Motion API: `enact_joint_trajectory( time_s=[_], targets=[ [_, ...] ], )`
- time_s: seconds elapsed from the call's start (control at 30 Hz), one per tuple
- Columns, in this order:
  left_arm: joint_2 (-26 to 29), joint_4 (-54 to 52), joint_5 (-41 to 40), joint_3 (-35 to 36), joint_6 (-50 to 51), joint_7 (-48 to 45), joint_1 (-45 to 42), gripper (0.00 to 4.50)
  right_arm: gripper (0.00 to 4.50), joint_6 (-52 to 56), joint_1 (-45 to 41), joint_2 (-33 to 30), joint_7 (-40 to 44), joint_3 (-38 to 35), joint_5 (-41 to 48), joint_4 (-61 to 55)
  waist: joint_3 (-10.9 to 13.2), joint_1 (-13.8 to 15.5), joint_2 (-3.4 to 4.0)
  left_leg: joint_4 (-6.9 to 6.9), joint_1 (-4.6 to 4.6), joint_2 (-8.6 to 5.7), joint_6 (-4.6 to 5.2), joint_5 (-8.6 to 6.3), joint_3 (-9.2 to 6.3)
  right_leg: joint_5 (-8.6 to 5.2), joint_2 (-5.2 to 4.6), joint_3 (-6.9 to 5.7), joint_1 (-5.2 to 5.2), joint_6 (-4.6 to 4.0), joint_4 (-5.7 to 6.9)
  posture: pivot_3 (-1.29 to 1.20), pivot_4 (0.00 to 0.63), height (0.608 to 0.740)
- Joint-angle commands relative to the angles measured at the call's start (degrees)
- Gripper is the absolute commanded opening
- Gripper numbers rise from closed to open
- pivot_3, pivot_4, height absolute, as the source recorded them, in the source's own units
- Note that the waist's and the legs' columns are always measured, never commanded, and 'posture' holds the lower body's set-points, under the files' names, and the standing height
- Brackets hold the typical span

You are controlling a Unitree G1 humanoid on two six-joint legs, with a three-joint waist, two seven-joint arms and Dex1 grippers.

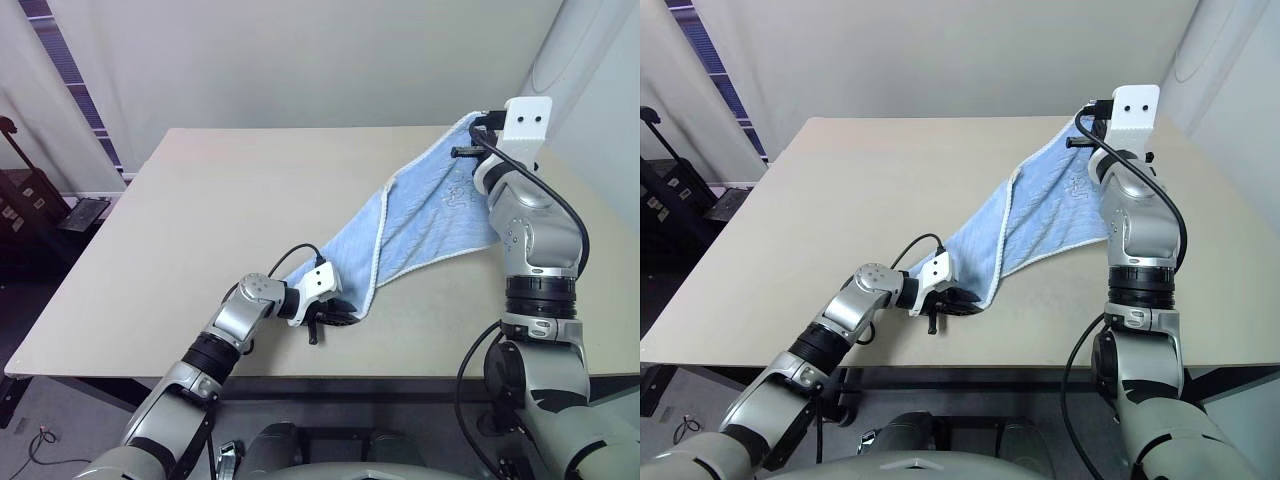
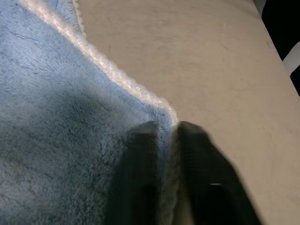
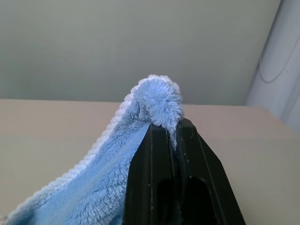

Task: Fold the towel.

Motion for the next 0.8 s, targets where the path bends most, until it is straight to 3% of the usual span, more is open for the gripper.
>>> enact_joint_trajectory(
  time_s=[0.03,0.23,0.5,0.63,0.8],
  targets=[
    [0.4,0.9,0.9,-1.2,1.4,-0.9,-0.1,0.03,0.0,-0.5,-0.8,-0.6,-0.6,-1.1,0.1,-2.3,0.0,0.0,0.0,0.0,0.0,0.0,0.0,0.0,0.0,0.0,0.0,0.0,0.0,0.0,0.0,0.0,0.0,0.722],
    [0.4,-0.3,-3.1,3.0,3.0,-1.9,-0.9,0.03,0.0,-0.7,0.0,-0.6,-0.8,-1.4,0.2,-2.7,0.0,0.0,0.0,-0.01,0.0,0.0,0.0,0.0,0.0,0.0,0.0,0.0,0.0,0.0,0.0,0.0,0.0,0.722],
    [6.2,2.6,-17.7,21.8,12.7,-2.7,-10.9,0.03,0.0,-1.5,3.7,-2.6,0.8,-4.3,1.6,-3.2,0.1,0.0,-0.09,0.07,-0.09,0.06,0.0,0.01,-0.03,0.0,0.08,-0.03,-0.02,0.01,0.05,0.0,0.0,0.722],
    [9.1,11.6,-22.0,30.3,13.9,-1.1,-18.1,0.03,0.0,-2.5,5.3,-3.8,1.9,-4.9,2.2,-3.0,0.1,-0.1,-0.09,0.05,-0.09,0.05,0.02,0.0,-0.02,0.01,0.1,-0.03,0.01,0.03,-0.02,0.0,0.0,0.722],
    [10.5,32.5,-22.5,39.1,5.8,7.8,-30.9,0.03,0.0,-4.6,5.9,-4.2,5.4,-6.3,4.6,-1.7,0.1,0.0,-0.2,0.09,-0.07,0.06,0.04,0.01,-0.05,0.09,0.17,-0.07,0.15,0.19,0.05,0.0,0.0,0.722]
  ],
)
